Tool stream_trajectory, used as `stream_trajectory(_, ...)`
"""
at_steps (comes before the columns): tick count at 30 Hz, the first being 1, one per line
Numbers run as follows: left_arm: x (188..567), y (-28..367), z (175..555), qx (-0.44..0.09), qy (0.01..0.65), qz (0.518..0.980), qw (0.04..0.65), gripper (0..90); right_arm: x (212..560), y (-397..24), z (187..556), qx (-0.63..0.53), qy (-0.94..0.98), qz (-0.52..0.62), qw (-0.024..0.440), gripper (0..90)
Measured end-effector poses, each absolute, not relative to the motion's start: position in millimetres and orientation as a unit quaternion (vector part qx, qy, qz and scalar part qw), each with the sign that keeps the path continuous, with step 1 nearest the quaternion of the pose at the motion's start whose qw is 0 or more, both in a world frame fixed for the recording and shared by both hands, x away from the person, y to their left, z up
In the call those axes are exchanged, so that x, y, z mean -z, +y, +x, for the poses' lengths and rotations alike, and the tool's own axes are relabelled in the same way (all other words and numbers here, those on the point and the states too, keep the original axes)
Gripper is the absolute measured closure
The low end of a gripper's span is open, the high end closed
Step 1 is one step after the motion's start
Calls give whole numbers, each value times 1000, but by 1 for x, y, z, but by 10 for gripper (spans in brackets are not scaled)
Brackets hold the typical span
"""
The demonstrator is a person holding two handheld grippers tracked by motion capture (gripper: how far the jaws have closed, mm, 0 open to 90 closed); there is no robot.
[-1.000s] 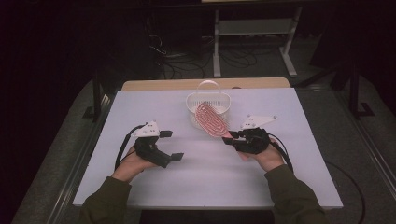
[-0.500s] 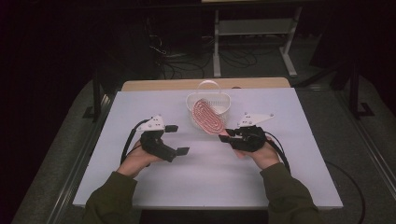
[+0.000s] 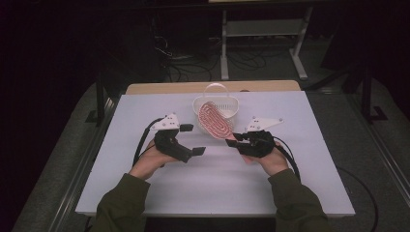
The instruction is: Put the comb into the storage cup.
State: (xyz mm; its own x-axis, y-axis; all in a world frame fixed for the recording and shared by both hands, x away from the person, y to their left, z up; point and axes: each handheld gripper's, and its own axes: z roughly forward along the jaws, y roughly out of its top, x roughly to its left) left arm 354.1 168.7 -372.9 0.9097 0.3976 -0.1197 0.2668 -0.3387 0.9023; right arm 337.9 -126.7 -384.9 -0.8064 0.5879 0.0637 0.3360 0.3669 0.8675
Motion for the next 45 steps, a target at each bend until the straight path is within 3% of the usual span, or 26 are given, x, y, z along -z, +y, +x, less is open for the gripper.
stream_trajectory(45, 375, 161, 355, -77, 257, 797, 541, 20, 400, -97, 328, -491, 825, 255, 119, 686)
